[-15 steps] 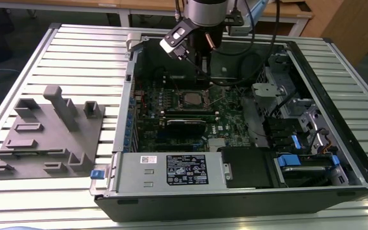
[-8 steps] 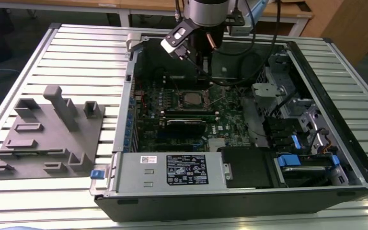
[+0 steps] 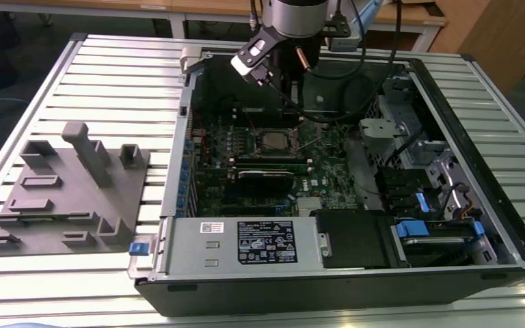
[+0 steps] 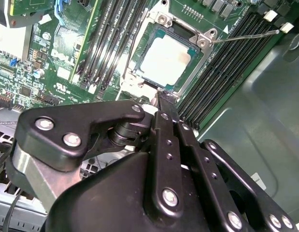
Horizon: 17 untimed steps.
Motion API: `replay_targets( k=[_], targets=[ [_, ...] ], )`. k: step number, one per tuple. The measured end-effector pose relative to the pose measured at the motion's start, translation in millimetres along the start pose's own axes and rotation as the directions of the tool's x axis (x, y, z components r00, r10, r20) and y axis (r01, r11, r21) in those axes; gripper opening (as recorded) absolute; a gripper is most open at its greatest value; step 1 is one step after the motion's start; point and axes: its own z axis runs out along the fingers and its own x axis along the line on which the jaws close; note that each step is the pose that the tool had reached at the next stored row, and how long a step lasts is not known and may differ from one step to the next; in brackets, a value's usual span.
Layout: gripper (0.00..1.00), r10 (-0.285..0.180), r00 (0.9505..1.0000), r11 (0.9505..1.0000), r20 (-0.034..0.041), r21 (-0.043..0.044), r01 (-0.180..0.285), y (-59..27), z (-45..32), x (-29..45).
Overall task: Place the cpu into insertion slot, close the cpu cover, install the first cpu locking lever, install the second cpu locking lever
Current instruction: 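Close the cpu cover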
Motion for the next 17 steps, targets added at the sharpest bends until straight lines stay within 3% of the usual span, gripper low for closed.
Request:
replay_targets(
  k=[17],
  targets=[
    [0.11, 0.000, 1.0000, 1.0000, 0.0000, 0.0000, 0.000, 5.7, 0.4, 0.2]
  ],
)
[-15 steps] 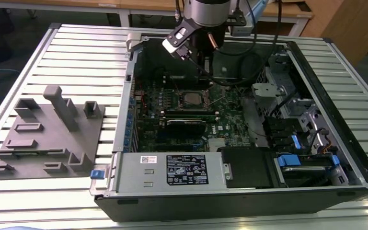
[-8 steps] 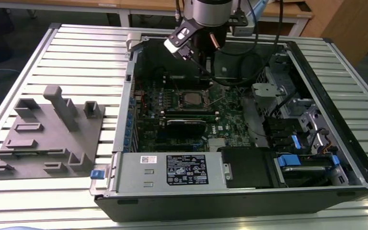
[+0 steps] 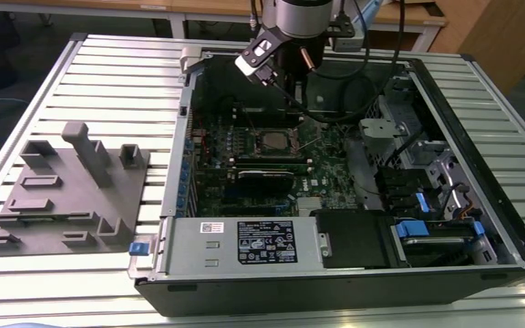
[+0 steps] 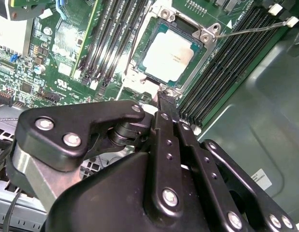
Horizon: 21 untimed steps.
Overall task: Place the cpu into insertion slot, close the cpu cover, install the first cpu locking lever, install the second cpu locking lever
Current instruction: 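Close the cpu cover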
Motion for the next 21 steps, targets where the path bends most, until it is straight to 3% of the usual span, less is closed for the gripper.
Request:
replay_targets(
  k=[11, 21],
  targets=[
    [0.11, 0.000, 1.0000, 1.0000, 0.0000, 0.0000, 0.000, 1.3, 0.1, 0.0],
    [0.11, 0.000, 1.0000, 1.0000, 0.0000, 0.0000, 0.000, 10.2, 1.0, 0.4]
  ],
)
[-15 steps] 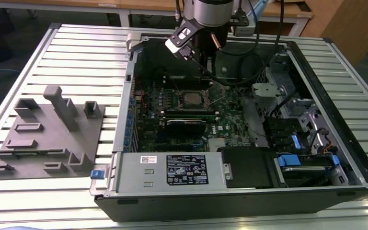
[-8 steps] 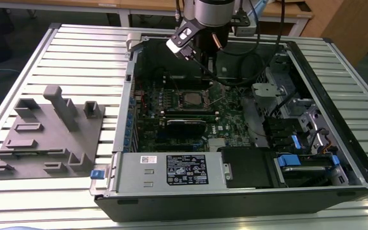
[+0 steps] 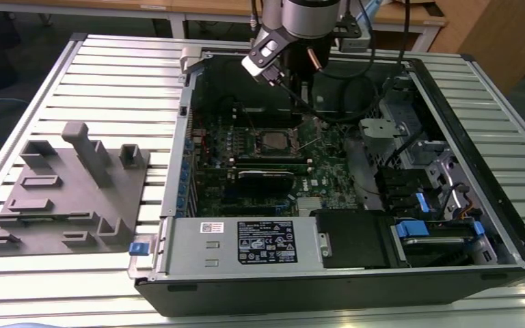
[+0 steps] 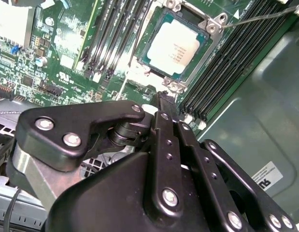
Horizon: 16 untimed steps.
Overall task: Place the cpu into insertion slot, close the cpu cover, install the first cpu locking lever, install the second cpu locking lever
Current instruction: 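Close the cpu cover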
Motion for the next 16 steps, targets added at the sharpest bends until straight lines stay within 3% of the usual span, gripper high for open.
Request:
replay_targets(
  k=[16],
  targets=[
    [0.11, 0.000, 1.0000, 1.0000, 0.0000, 0.0000, 0.000, 24.2, 2.0, 1.0]
  ],
)
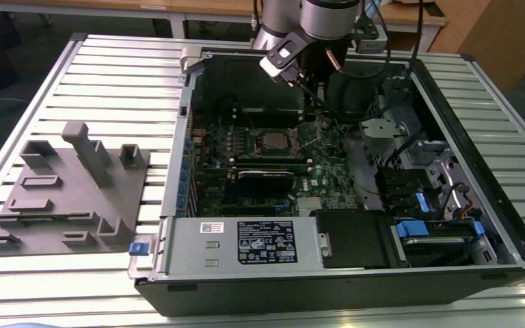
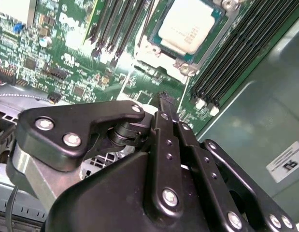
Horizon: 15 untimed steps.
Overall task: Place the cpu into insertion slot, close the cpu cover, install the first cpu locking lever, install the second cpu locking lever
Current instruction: 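Close the cpu cover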
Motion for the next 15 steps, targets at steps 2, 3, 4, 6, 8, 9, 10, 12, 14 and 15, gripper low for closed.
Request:
replay_targets(
  k=[2, 3, 4, 6, 8, 9, 10, 12, 14, 15],
  targets=[
    [0.11, 0.000, 1.0000, 1.0000, 0.0001, 0.0001, 0.000, 3.9, 0.3, 0.2],
    [0.11, 0.000, 1.0000, 1.0000, 0.0002, 0.0001, 0.000, 5.9, 0.5, 0.3],
    [0.11, 0.000, 1.0000, 1.0000, 0.0002, 0.0001, 0.000, 7.7, 0.7, 0.4],
    [0.11, 0.000, 1.0000, 1.0000, 0.0001, 0.0000, 0.000, 11.2, 1.1, 0.5],
    [0.11, 0.000, 1.0000, 1.0000, 0.0000, 0.0001, 0.000, 14.9, 1.5, 0.6],
    [0.11, 0.000, 1.0000, 1.0000, 0.0000, 0.0001, 0.000, 16.9, 1.7, 0.7],
    [0.11, 0.000, 1.0000, 1.0000, 0.0000, 0.0001, 0.000, 18.9, 2.0, 0.8],
    [0.11, 0.000, 1.0000, 1.0000, -0.0001, 0.0000, 0.000, 22.6, 2.4, 0.9],
    [0.11, 0.000, 1.0000, 1.0000, 0.0000, 0.0000, 0.000, 26.1, 2.9, 1.1],
    [0.11, 0.000, 1.0000, 1.0000, 0.0000, 0.0000, 0.000, 27.7, 3.2, 1.2]
  ],
)
